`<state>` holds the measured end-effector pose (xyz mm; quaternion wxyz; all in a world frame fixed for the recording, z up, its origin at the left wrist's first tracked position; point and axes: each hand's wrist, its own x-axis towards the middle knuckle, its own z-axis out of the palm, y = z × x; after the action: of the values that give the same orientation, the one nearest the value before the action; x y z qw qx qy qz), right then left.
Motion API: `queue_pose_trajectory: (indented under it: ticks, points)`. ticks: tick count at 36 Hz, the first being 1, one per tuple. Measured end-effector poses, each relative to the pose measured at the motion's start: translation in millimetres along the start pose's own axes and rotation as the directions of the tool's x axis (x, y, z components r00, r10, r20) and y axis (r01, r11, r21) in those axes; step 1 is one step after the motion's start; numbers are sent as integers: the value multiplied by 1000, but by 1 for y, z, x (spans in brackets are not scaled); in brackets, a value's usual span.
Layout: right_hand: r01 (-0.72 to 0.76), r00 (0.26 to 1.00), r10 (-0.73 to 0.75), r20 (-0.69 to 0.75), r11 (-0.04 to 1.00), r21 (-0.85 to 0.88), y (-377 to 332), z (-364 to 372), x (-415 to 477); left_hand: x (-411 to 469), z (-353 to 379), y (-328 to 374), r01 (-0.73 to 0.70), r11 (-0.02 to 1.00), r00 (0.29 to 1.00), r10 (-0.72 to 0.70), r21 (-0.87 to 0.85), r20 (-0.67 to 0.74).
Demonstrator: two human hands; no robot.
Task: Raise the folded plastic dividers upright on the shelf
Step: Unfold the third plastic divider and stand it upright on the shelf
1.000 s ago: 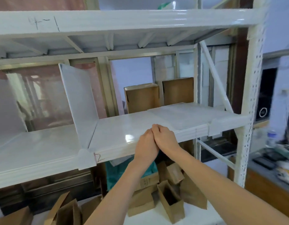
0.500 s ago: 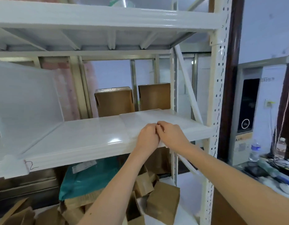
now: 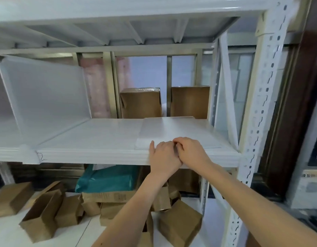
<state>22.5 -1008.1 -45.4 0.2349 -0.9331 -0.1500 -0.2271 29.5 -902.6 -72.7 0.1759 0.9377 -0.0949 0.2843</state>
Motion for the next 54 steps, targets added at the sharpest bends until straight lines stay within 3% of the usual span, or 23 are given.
queue_pose_trajectory:
  ticks: [6, 10, 14, 21, 27, 30, 35, 40, 45, 49, 51, 54]
  points:
    - [-7, 1000, 6, 5, 998, 58, 21, -9, 10, 3, 7, 21, 80, 996, 996, -78, 42, -32]
    - [-78, 996, 78, -42, 997, 0, 32, 2, 6, 2, 19, 27, 31, 997, 994, -23, 76, -107]
    - [-48, 985, 26, -169, 991, -123, 29, 9, 3, 4, 19, 23, -15, 994, 987, 32, 105, -159]
    - [-79, 988, 52, -143, 978, -193, 31, 13, 4, 3, 22, 21, -69, 994, 978, 85, 88, -190]
    - [-58, 993, 39, -112, 984, -169, 30, 7, 1, 4, 6, 15, -128, 986, 988, 137, 111, -71]
    - [20, 997, -33, -71, 984, -179, 28, 1, -2, 10, -1, 11, -52, 987, 998, 46, 153, 42]
    - [-7, 996, -9, -87, 982, -187, 26, 1, -5, 9, 3, 8, -2, 964, 997, -18, 266, 73]
    - [-80, 970, 39, -241, 983, -163, 34, 11, -1, 12, 1, 6, -89, 976, 996, 84, 198, 30]
    - [-121, 954, 83, -288, 986, -117, 38, 12, -2, 11, 5, 9, -118, 985, 986, 131, 123, -106]
    - [-142, 939, 104, -328, 986, -93, 41, 13, -3, 12, 3, 15, -101, 992, 994, 104, 70, -41]
    - [-129, 941, 73, -329, 980, -149, 42, 13, -2, 13, 2, 12, -112, 993, 993, 113, 26, -39]
    - [-59, 953, -71, -294, 909, -412, 43, 14, -2, 11, -1, 2, -136, 988, 991, 135, -71, -21]
